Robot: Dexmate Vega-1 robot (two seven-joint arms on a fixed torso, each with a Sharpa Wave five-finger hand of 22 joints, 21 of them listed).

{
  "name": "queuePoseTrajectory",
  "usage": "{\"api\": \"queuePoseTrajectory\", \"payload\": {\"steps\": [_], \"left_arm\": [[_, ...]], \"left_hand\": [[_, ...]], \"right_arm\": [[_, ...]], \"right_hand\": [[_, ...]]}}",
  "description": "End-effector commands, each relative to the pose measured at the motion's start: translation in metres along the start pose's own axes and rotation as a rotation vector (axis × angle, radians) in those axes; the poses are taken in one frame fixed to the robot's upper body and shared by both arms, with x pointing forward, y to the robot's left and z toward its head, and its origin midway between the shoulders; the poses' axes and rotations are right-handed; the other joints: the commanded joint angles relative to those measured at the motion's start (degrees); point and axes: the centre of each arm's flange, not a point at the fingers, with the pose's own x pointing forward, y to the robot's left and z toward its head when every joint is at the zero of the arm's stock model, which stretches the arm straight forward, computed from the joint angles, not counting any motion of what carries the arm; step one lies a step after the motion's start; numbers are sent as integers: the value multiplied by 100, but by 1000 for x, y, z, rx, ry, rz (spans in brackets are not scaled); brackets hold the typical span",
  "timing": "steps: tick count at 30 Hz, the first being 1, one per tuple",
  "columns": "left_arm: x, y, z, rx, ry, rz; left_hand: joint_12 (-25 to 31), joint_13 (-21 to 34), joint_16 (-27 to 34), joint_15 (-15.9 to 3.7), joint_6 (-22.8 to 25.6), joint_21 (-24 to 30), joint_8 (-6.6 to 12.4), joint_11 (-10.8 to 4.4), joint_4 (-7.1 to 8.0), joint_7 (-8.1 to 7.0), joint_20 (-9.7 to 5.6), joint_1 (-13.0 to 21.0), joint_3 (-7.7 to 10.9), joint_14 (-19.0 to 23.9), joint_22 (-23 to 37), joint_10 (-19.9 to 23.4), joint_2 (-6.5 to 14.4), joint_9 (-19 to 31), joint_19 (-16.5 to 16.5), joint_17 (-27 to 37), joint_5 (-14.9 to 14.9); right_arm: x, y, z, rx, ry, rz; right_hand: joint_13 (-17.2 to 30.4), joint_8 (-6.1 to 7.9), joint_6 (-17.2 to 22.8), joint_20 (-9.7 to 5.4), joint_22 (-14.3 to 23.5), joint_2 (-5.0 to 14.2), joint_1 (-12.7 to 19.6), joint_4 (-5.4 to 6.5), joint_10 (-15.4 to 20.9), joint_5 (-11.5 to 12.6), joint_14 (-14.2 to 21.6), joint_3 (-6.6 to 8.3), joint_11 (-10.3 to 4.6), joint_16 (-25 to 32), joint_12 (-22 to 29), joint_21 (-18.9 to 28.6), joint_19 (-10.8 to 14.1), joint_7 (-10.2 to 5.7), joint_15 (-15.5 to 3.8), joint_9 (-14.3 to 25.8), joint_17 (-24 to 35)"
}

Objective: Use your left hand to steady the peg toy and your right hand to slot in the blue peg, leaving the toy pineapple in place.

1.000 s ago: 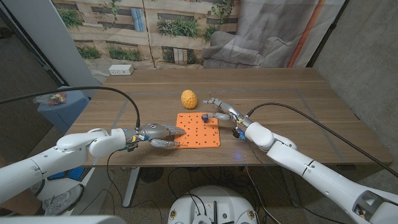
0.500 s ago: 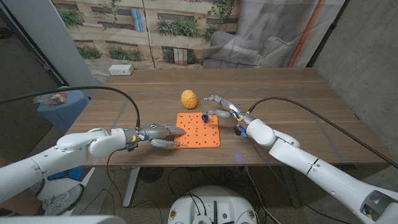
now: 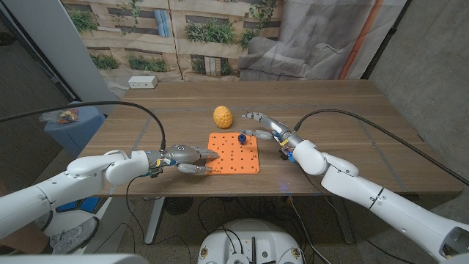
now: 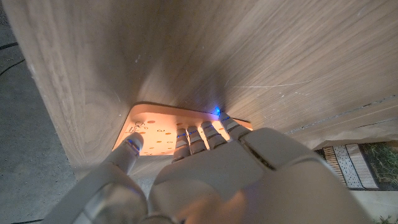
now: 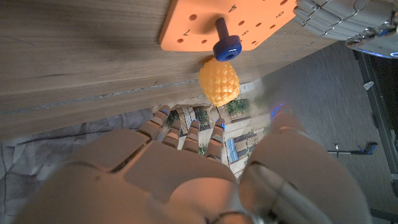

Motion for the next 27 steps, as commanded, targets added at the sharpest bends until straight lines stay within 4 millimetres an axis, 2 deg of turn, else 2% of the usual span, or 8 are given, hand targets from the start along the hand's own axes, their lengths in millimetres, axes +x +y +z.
{"api": "queuePoseTrajectory", "payload": {"steps": [1, 4, 8, 11, 15, 25, 27], "left_arm": [[-1, 5, 0, 28, 0, -3], [-1, 6, -1, 31, 2, -3], [-1, 7, -1, 40, 4, -10], [-1, 7, -1, 42, 2, -12], [0, 7, -1, 38, 5, -7], [2, 7, -1, 40, -2, -12], [2, 7, -1, 39, 0, -11]], "left_hand": [[45, 27, 48, -243, 102, -2, 40, 34, 6, 28, -755, -2, 36, 314, 6, 210, 457, 20, 4, 50, -7], [46, 27, 49, -240, 105, -3, 41, 38, 5, 26, -748, -2, 39, 320, 6, 213, 456, 20, 1, 50, -8], [51, 27, 52, -246, 108, -1, 41, 36, 5, 26, -748, -2, 41, 327, 6, 227, 455, 20, 3, 49, -8], [51, 27, 54, -227, 109, -1, 41, 36, 6, 26, -750, -3, 43, 336, 6, 229, 454, 20, 3, 49, -8], [57, 27, 61, -222, 110, 1, 41, 33, 8, 26, -749, -6, 45, 358, 6, 248, 453, 21, 6, 49, -8], [55, 27, 57, -214, 115, 8, 40, 40, 16, 33, -770, -12, 50, 359, 7, 254, 450, 21, 25, 50, -9], [56, 27, 56, -215, 116, 9, 40, 44, 18, 37, -774, -13, 51, 358, 7, 257, 451, 21, 27, 51, -9]], "right_arm": [[-13, -1, 12, -248, 30, -4], [-16, 1, 14, -305, 33, 1], [-19, 6, 19, -385, 30, 7], [-19, 8, 21, -434, 31, 12], [-19, 11, 25, -469, 30, 25], [-20, 17, 29, -488, 6, 66], [-20, 18, 30, -496, 2, 72]], "right_hand": [[4, -53, 3, -88, 19, 151, -165, 112, 103, 30, -1, -1, -35, 32, 5, -14, -36, 19, -109, 0, 4], [-6, -101, -14, -145, 18, 314, -362, 221, 166, 18, 28, -17, -72, 44, -9, -5, -36, 46, -149, 1, -4], [-15, -146, -56, -194, 16, 405, -503, 283, 211, 2, 43, -38, -87, 48, -27, 5, -21, 146, -194, -1, -14], [-26, -185, -103, -225, 15, 488, -624, 330, 143, -11, 37, -54, -151, 44, -88, -1, -41, 153, -214, -3, -23], [-39, -218, -157, -258, 12, 524, -696, 332, 86, -19, 22, -67, -240, 32, -143, -6, -57, 194, -239, -6, -37], [-57, -231, -176, -303, 9, 572, -787, 330, 185, -30, 46, -82, -297, 35, -150, -4, -58, 317, -273, -9, -58], [-61, -231, -175, -306, 9, 583, -822, 336, 205, -36, 50, -91, -349, 36, -156, -2, -56, 332, -285, -10, -62]]}}
